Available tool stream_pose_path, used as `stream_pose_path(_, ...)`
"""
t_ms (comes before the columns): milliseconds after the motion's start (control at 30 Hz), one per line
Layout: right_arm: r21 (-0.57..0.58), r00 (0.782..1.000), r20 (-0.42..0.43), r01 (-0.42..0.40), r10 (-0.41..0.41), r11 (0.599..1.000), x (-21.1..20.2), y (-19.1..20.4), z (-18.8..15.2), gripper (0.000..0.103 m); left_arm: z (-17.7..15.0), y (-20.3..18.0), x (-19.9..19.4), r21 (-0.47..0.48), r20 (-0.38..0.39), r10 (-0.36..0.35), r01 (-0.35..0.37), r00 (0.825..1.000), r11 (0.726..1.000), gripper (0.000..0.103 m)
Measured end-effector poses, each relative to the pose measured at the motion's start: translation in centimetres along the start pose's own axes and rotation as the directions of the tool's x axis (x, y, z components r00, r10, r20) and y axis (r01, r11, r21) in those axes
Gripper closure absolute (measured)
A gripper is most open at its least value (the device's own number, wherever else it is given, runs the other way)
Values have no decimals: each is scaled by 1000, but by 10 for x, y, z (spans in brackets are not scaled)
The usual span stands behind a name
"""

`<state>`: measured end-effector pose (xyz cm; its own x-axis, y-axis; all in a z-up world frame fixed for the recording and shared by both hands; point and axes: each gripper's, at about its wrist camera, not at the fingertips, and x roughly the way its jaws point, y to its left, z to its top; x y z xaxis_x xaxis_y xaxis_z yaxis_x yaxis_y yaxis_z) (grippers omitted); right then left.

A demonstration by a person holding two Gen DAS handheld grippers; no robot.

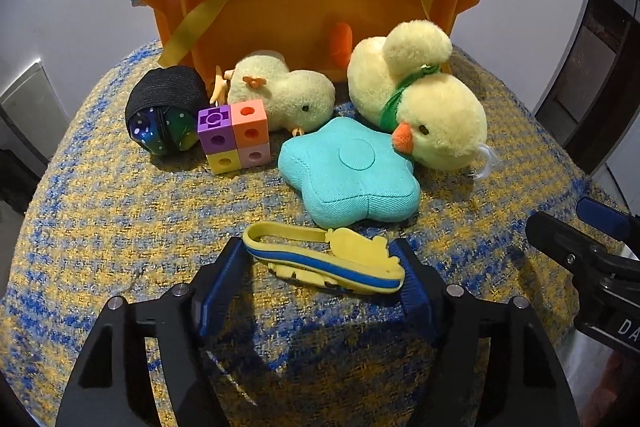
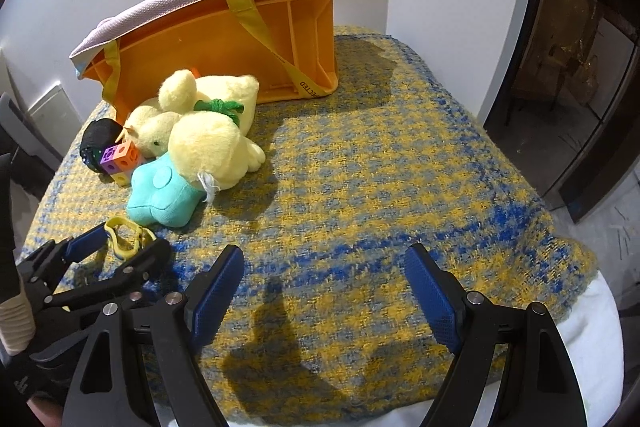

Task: Organize objects
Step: 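Grasp the yellow-and-blue clip with the left tool while the right tool grasps the yellow duck plush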

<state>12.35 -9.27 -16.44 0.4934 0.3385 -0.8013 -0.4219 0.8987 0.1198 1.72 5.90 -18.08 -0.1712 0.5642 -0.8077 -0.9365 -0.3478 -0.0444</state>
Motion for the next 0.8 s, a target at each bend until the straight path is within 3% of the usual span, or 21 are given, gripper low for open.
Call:
stream_pose_path(500, -68, 998, 55, -35, 39, 997, -24, 23, 13, 21, -7, 23, -34, -91, 10, 24, -23, 1000, 996, 32)
stream_pose_path(800, -147, 988, 72, -122, 134, 982, -34, 47, 45, 21, 23, 35, -50, -124, 49, 130, -123, 990, 985, 32)
